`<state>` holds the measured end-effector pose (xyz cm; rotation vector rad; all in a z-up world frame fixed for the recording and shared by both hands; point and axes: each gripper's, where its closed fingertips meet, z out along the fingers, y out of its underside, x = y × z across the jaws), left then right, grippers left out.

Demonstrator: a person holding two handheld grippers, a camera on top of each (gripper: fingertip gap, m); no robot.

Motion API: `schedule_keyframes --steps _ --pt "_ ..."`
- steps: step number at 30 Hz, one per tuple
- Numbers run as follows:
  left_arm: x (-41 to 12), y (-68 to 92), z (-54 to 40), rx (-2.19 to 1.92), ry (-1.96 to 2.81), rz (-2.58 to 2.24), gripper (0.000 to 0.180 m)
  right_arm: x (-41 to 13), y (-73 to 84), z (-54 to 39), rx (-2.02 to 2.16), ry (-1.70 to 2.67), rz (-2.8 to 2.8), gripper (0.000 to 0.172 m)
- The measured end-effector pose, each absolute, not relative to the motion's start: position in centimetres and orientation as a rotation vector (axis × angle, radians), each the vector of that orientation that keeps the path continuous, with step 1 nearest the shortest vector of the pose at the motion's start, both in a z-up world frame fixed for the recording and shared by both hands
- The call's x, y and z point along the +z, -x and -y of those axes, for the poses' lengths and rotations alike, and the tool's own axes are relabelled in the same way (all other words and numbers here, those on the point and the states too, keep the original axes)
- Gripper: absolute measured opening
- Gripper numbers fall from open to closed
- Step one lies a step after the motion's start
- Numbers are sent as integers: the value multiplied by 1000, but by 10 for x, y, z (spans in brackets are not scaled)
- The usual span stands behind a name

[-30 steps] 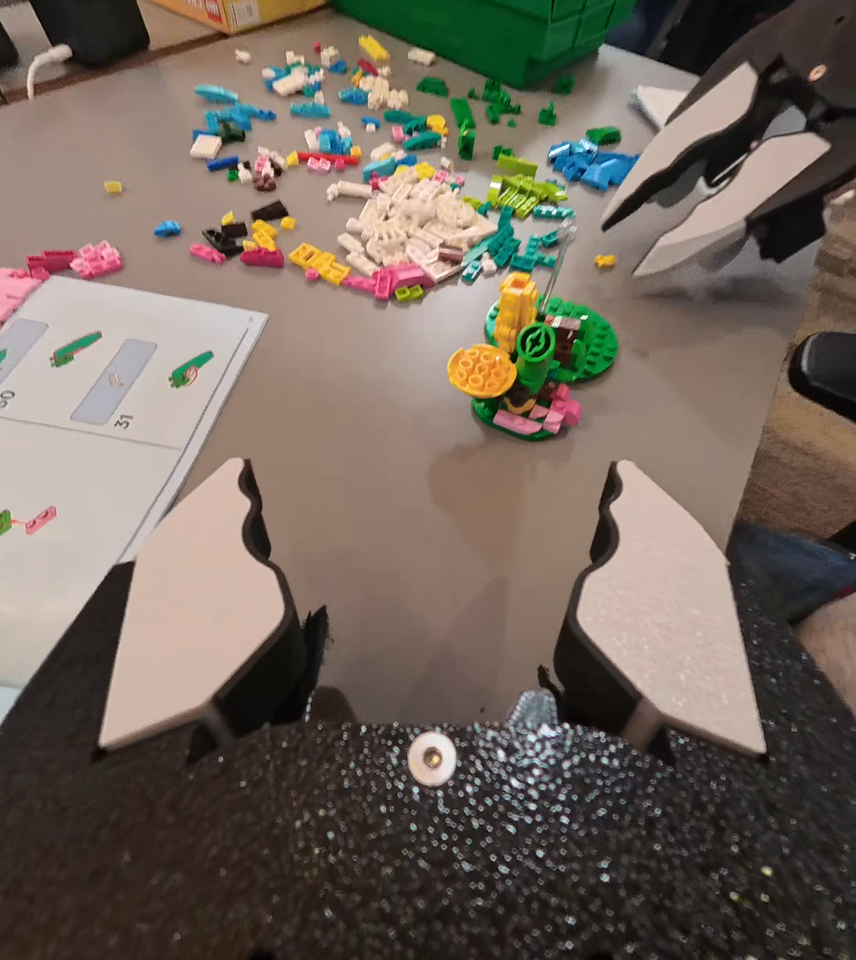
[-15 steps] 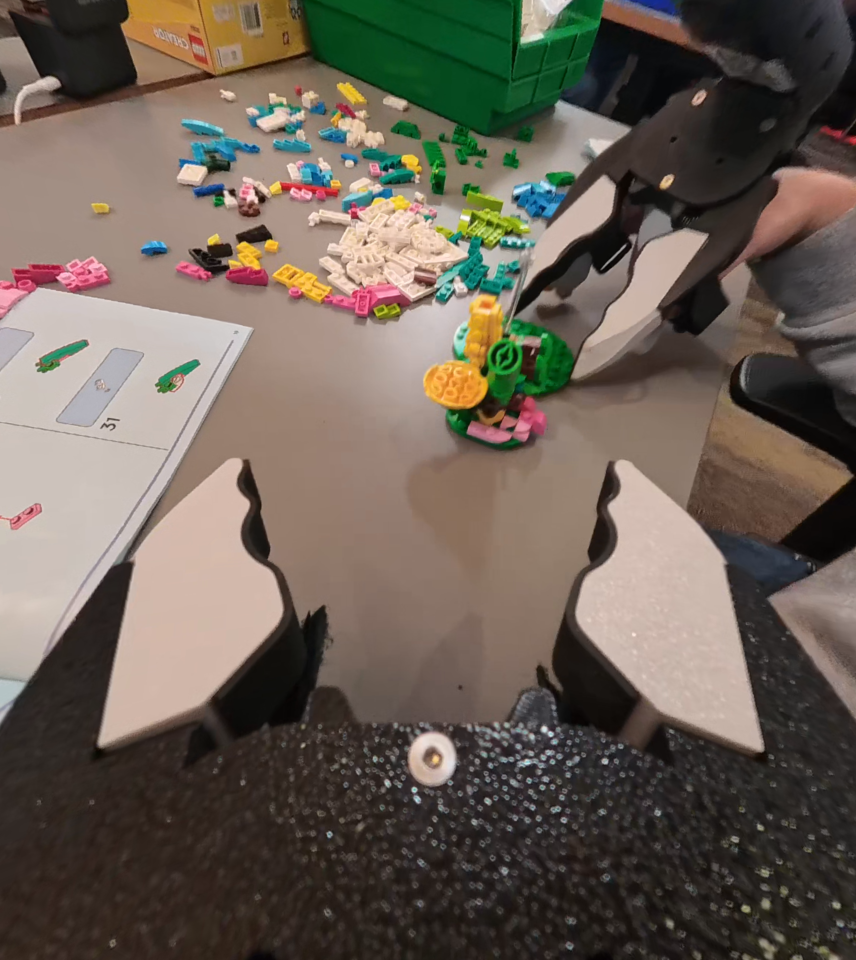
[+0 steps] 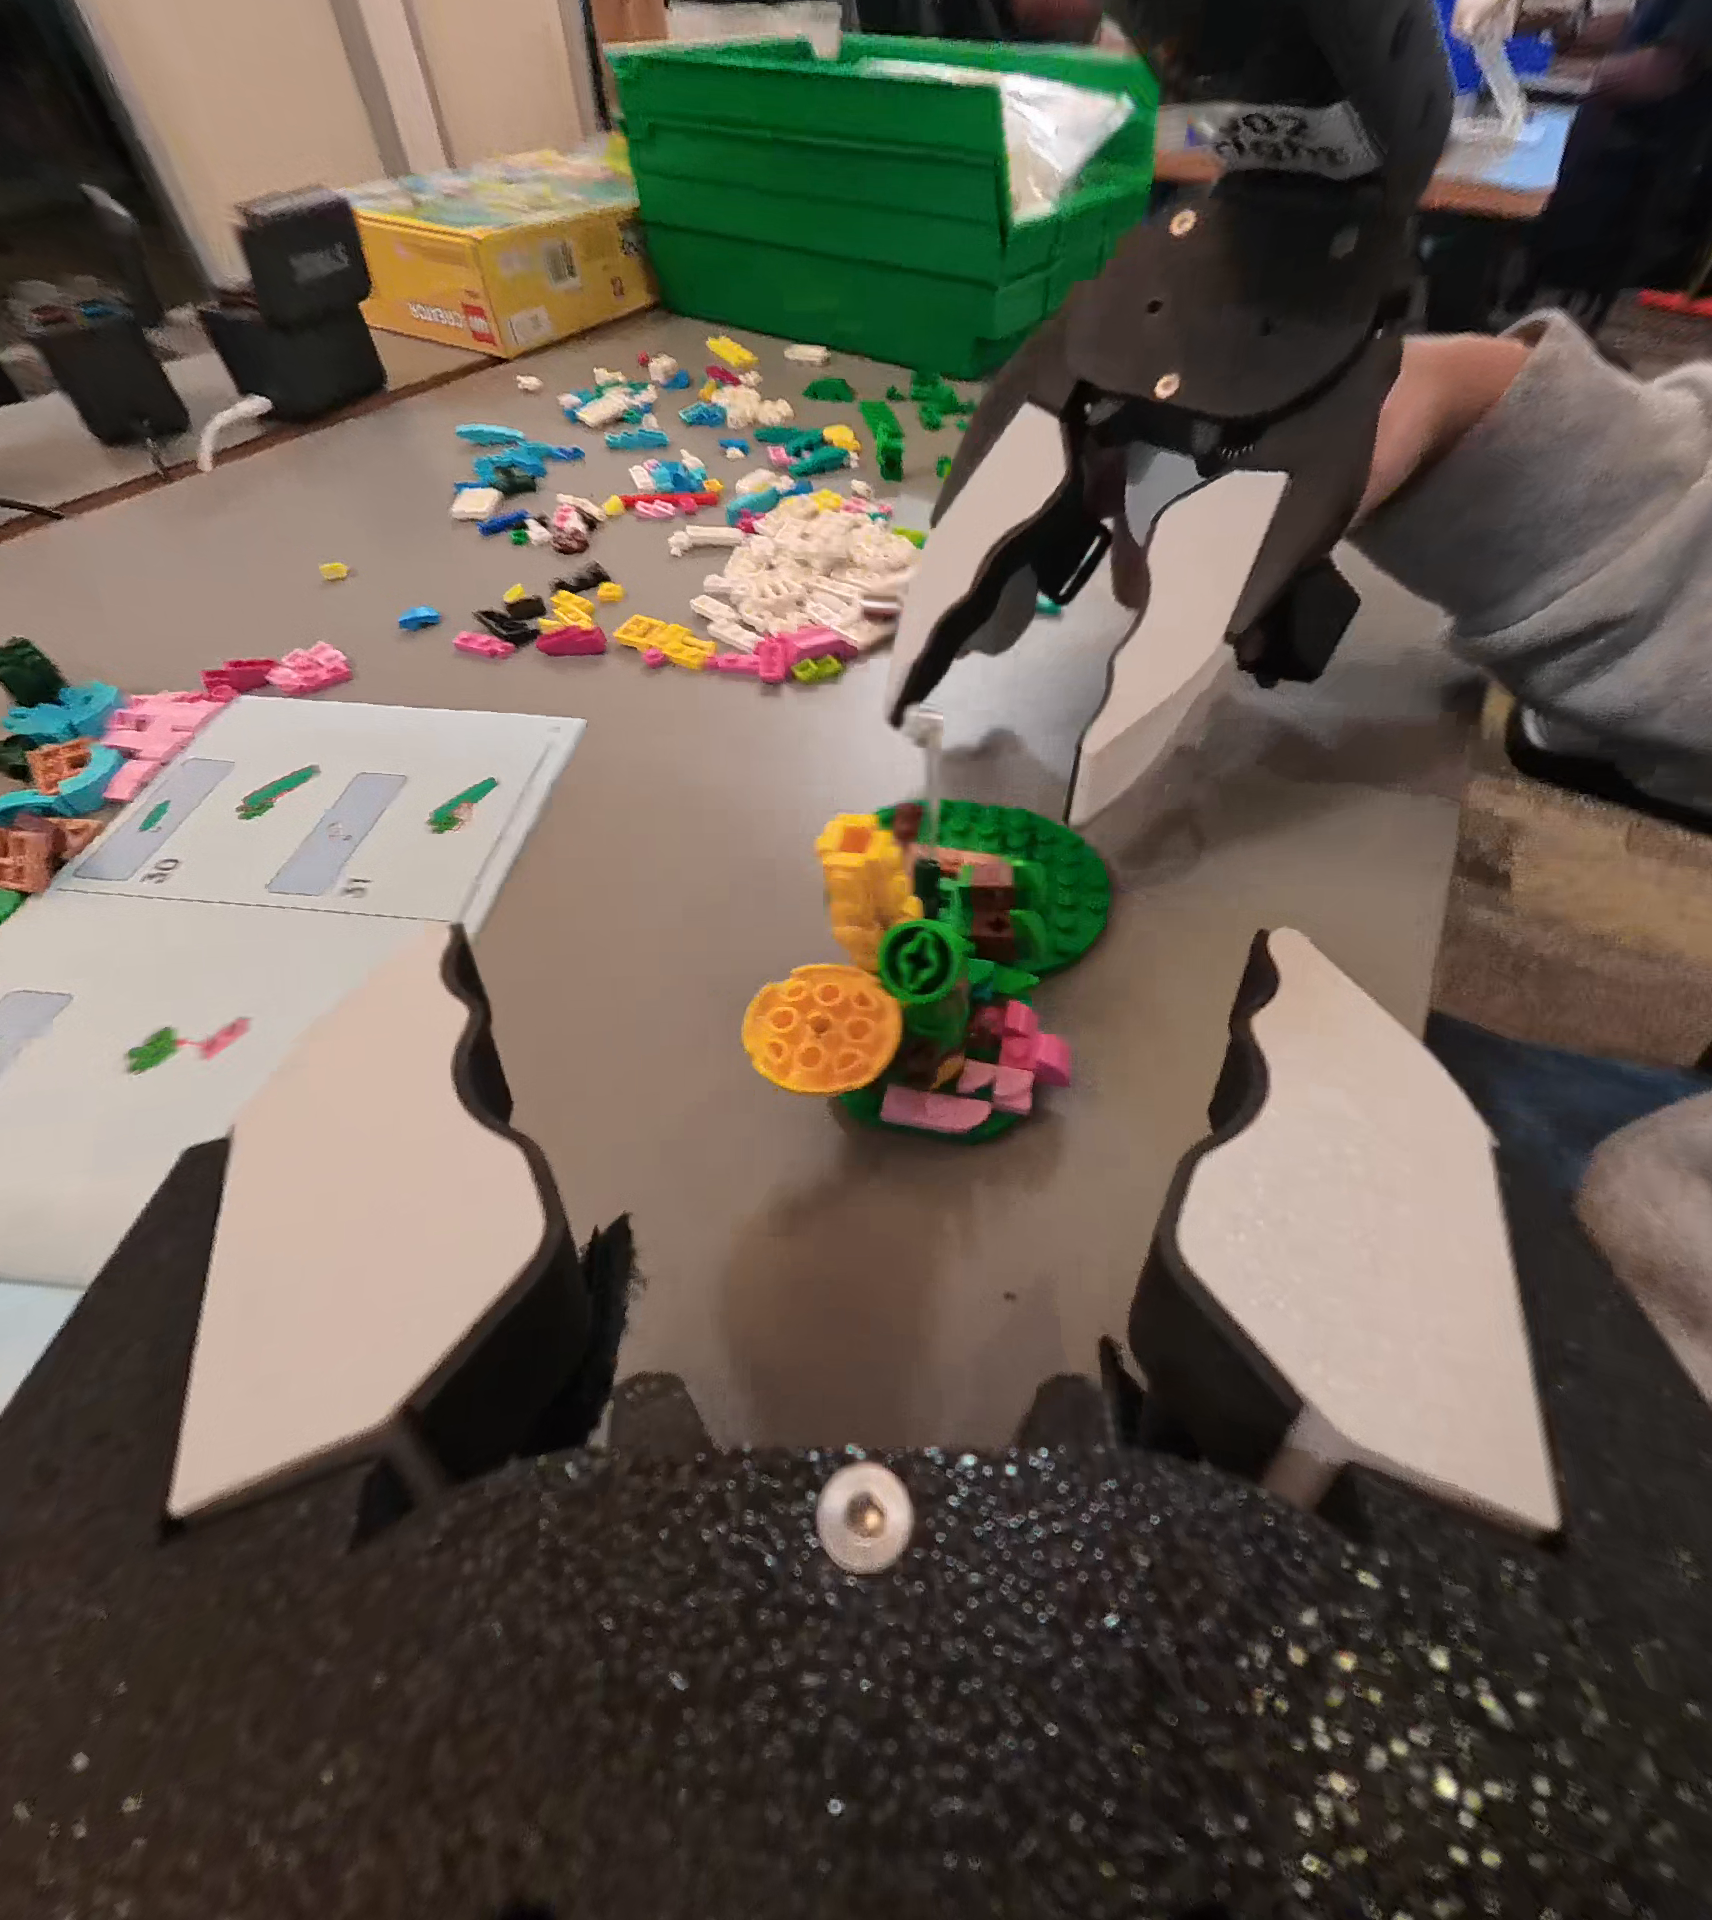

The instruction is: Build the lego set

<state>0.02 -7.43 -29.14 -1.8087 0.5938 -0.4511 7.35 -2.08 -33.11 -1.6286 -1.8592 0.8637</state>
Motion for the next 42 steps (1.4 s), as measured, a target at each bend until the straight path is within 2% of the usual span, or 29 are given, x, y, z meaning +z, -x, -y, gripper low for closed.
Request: schedule_keyframes --steps 7,12,18,22,26,31,36,39,42 --pt "-273 42 51 -374 1694 -409 119 -250 -54 -33 1209 1256 1304 52" --pt "-259 51 50 -367 1589 -352 107 -253 -56 -20 1129 1121 1289 48" --pt "-249 57 57 -340 1513 -318 102 -238 -59 -19 1068 1037 1187 39" --pt "-244 49 67 -363 1457 -372 66 -237 -59 -20 933 995 1175 26" --pt "-241 43 73 -415 1427 -412 42 -239 -59 -26 866 997 1170 18" --pt "-240 45 73 -454 1419 -396 42 -242 -59 -30 832 1007 1178 11" --pt "-239 40 76 -478 1408 -432 31 -244 -59 -32 794 1006 1183 8" --pt "-242 44 71 -425 1434 -406 18 -245 -59 -35 766 1018 1182 1" --pt "-243 41 72 -418 1433 -429 15 -248 -57 -36 729 1021 1198 0"
